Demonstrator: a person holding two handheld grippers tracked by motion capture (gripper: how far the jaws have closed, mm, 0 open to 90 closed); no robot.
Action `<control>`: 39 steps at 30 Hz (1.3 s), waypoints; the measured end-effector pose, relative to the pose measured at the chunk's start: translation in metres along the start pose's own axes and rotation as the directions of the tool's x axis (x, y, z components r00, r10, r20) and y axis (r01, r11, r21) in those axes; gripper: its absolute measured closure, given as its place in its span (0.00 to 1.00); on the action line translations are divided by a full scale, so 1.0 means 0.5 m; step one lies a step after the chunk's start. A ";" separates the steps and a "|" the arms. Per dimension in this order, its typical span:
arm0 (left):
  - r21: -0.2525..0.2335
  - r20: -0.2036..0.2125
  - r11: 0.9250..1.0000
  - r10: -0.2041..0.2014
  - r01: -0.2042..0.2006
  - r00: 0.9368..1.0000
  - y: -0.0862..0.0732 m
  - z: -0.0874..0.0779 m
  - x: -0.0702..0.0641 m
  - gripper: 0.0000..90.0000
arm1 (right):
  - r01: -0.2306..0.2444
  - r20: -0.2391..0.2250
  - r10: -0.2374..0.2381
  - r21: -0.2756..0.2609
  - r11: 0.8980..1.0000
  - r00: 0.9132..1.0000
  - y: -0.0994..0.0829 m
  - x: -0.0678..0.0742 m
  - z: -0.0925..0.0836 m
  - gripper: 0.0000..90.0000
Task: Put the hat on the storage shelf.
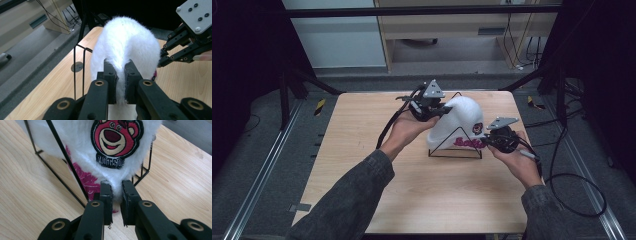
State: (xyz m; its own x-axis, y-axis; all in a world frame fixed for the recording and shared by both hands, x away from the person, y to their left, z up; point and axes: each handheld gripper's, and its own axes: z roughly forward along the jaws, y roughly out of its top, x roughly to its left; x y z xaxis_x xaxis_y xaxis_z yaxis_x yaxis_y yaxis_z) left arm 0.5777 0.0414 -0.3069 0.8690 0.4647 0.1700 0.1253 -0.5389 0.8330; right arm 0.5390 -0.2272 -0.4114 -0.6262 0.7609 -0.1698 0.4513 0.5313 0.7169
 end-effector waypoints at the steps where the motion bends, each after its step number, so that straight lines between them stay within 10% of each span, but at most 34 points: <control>1: 0.000 0.003 1.000 -0.001 0.001 1.000 -0.002 0.000 0.001 0.92 | 0.002 -0.001 -0.002 0.004 1.000 1.000 0.000 0.001 0.000 0.90; 18: 0.029 0.014 1.000 0.000 -0.001 1.000 -0.024 0.012 -0.014 0.89 | -0.011 -0.003 0.011 0.035 0.999 1.000 -0.023 0.003 0.009 0.81; 39: 0.024 -0.093 1.000 -0.006 0.008 0.996 -0.035 -0.024 -0.059 0.16 | -0.122 0.025 0.124 -0.066 0.990 0.992 -0.067 0.033 -0.067 0.55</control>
State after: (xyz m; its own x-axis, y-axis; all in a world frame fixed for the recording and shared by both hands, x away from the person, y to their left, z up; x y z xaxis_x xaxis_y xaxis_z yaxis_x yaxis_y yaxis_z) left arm 0.5442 0.0455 -0.3199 0.8198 0.5313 0.2137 0.1433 -0.5516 0.8217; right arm 0.4922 -0.2448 -0.4158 -0.5498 0.8297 -0.0964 0.4811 0.4089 0.7755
